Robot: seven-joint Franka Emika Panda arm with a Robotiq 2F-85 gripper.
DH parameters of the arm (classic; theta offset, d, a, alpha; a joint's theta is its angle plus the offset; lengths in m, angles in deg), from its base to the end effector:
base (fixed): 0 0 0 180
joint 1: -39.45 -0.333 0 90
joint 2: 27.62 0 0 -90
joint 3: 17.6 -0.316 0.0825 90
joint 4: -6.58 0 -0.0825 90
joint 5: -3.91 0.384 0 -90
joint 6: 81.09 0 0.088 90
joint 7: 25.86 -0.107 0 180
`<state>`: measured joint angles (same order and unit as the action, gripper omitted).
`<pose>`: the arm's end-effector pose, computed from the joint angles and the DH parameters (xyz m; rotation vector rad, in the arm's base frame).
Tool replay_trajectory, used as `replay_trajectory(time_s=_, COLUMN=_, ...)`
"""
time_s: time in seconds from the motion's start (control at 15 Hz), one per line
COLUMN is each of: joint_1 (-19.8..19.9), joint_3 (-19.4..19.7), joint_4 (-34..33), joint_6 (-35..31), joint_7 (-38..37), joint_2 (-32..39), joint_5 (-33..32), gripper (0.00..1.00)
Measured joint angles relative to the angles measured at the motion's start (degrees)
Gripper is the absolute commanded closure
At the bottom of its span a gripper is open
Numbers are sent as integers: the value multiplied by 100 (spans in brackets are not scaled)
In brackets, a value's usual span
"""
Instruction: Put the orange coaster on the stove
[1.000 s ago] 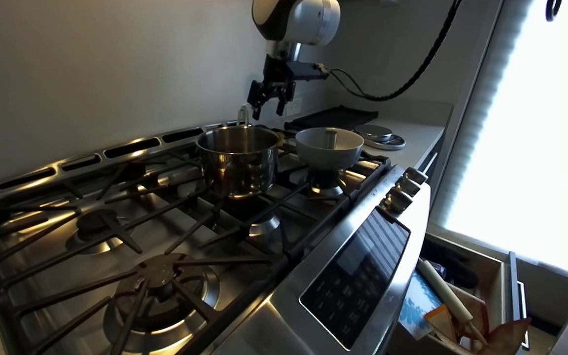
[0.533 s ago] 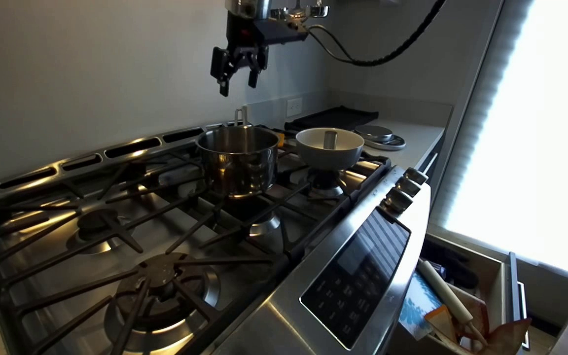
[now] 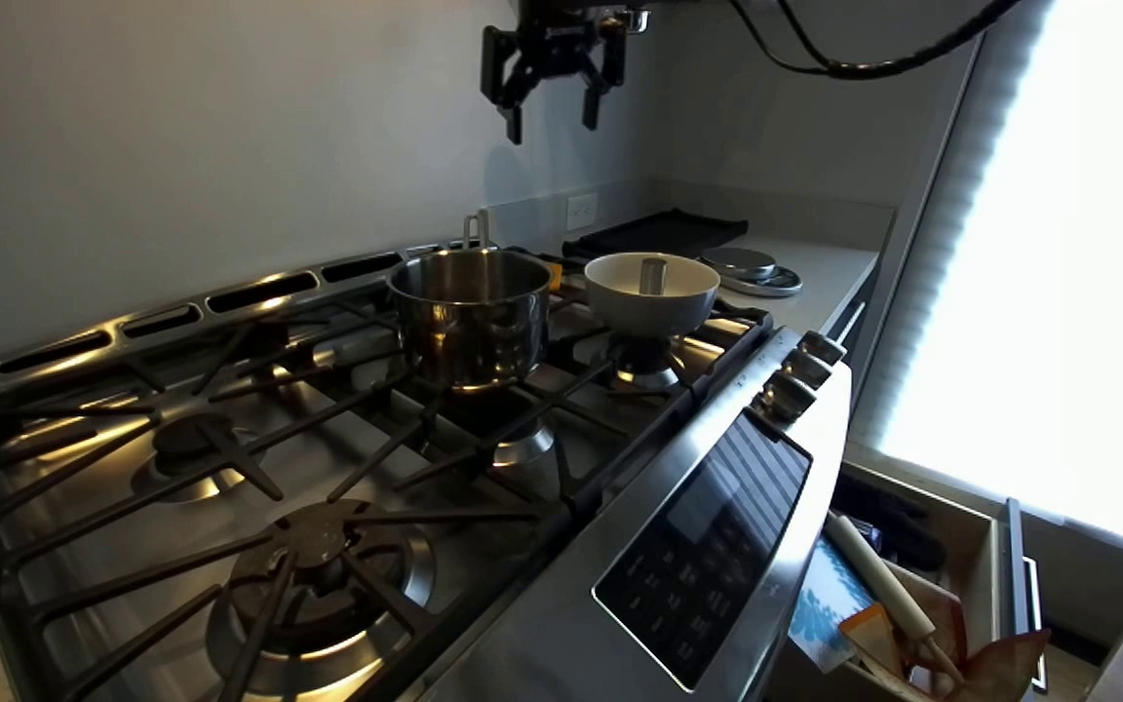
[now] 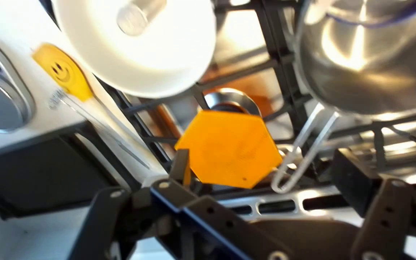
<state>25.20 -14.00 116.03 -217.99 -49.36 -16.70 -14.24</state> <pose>0.6182 0.1153 0.4278 2.9325 -0.0300 0.5176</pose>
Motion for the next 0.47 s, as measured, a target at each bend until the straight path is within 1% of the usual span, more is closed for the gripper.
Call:
replay_trajectory(time_s=0.13, joint_1=99, joint_3=-13, joint_4=581, joint_6=573, joint_7=-52, joint_2=-443, joint_5=-230, gripper=0)
replay_trajectory(time_s=0.27, joint_1=215, joint_3=-104, joint_4=1059, joint_6=1069, joint_7=163, joint_2=-792, joint_5=-436, gripper=0)
replay_trajectory(time_s=0.4, joint_1=332, joint_3=-215, joint_4=1375, joint_6=1402, joint_7=481, joint_2=-1031, joint_5=-575, gripper=0)
replay_trajectory(time_s=0.47, joint_1=394, joint_3=-260, joint_4=1500, joint_6=1466, joint_7=585, joint_2=-1137, joint_5=-672, gripper=0)
